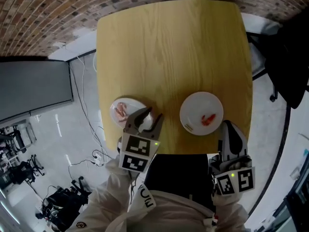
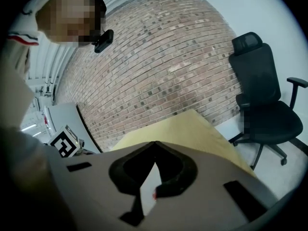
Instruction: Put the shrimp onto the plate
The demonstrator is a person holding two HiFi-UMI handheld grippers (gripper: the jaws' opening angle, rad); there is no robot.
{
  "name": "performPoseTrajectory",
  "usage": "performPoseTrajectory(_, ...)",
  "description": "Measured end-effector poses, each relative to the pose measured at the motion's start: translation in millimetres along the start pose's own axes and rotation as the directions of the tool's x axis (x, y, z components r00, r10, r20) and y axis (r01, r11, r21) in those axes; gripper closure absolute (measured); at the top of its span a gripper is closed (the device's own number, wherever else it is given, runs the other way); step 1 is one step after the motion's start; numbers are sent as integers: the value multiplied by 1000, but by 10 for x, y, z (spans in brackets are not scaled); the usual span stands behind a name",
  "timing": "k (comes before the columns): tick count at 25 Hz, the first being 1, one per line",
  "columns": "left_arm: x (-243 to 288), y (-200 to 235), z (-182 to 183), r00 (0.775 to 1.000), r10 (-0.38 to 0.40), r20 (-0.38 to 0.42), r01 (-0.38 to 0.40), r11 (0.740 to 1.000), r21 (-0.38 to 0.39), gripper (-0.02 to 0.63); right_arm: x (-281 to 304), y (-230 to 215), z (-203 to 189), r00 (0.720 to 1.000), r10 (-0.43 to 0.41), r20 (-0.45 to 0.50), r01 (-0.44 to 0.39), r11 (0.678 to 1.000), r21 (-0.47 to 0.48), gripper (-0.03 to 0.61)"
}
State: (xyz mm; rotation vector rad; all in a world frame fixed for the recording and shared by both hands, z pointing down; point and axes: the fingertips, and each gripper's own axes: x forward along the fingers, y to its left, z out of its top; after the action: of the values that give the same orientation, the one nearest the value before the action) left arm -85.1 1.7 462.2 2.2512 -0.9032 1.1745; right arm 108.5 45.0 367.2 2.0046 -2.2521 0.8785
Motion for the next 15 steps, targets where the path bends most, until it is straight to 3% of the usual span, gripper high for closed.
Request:
performPoseTrajectory(8,244,-509,309,997,-83,-5,83,987,141,461,-277,-399,80,995,-93,46,91,995,33,554)
performPoseTrajectory(15,441,-979,498,984,-173,-45,179,942,285,461,-515,-730,107,984,-162,75,158,985,66,554)
